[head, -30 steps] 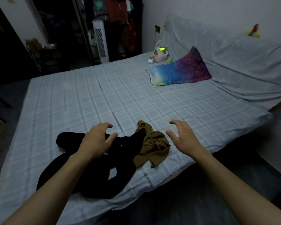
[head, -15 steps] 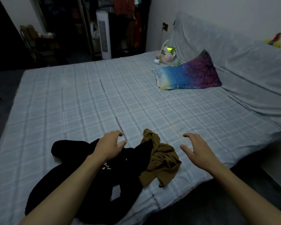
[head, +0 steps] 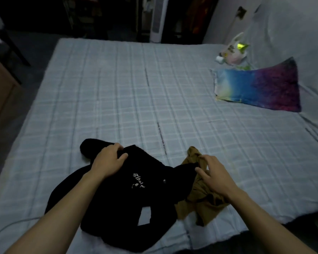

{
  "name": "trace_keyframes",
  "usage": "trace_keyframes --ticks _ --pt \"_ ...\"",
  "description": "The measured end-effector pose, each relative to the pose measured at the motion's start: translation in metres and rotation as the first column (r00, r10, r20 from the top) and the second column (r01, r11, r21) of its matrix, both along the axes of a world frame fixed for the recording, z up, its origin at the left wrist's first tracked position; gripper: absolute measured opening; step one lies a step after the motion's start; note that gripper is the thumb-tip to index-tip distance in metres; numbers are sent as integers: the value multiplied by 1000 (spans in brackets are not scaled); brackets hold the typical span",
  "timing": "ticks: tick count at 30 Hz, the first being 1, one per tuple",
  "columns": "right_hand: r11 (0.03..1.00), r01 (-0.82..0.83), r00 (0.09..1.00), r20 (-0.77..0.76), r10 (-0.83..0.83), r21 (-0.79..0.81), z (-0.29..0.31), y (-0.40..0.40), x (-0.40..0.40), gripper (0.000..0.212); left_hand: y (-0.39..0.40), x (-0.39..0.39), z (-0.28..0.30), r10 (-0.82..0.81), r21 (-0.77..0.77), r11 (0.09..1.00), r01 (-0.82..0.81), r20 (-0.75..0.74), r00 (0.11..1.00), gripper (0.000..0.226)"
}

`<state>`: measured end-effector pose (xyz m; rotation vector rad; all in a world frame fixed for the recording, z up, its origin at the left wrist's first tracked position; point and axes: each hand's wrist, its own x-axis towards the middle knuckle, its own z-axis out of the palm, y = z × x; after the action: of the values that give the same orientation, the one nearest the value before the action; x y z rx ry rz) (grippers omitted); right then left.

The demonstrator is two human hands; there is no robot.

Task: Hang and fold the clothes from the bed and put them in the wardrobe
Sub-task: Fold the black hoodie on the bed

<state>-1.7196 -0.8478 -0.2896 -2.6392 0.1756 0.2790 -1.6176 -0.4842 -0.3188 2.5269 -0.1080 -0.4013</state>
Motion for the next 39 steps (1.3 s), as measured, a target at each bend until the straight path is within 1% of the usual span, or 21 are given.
trace_keyframes --ticks 3,6,10,14,18,20,23,26,28,31,33,35,36,37,39 --pt "996 -91 995 -48 91 4 -15 19 23 51 26 -11 -16 82 -3 997 -82 -44 996 38" --pt "978 -206 974 -90 207 20 -34 43 46 48 57 -32 -34 193 3 981 -193 -97 976 37" --pt "925 -372 912 -159 379 77 -68 85 76 46 98 -73 -59 380 51 925 -376 -152 912 37" --pt "874 -472 853 -190 486 117 -105 130 90 48 119 -114 -87 467 129 884 -449 -214 858 37" --pt "821 -553 787 -231 571 145 -136 159 89 47 120 -140 -116 523 169 853 -495 -261 812 38" --pt "795 -588 754 -252 606 150 -152 167 88 46 119 -144 -132 527 195 849 -491 -260 809 40" --pt "764 -632 717 -275 640 129 -180 178 92 45 123 -141 -156 539 237 835 -496 -178 823 45" --pt "766 -633 718 -288 634 109 -203 194 97 52 132 -132 -177 587 300 789 -536 -113 802 60" --pt "770 -631 722 -288 629 101 -217 208 98 60 141 -127 -192 642 344 738 -581 -91 761 70" --pt "766 -637 720 -289 631 89 -231 230 93 68 158 -124 -211 740 359 651 -669 -104 664 75" --pt "747 -664 708 -290 644 37 -237 239 88 67 170 -126 -221 766 332 636 -697 -158 623 78" --pt "721 -692 698 -280 659 -26 -240 241 82 61 179 -128 -226 786 309 617 -724 -195 587 82" --pt "713 -700 695 -270 666 -44 -240 241 79 60 183 -128 -226 796 302 605 -737 -186 576 76" --pt "708 -704 693 -261 672 -47 -238 242 76 65 186 -128 -226 795 291 604 -742 -151 587 60" --pt "703 -711 680 -255 687 -3 -233 243 68 88 189 -127 -219 764 251 636 -730 -67 642 17"
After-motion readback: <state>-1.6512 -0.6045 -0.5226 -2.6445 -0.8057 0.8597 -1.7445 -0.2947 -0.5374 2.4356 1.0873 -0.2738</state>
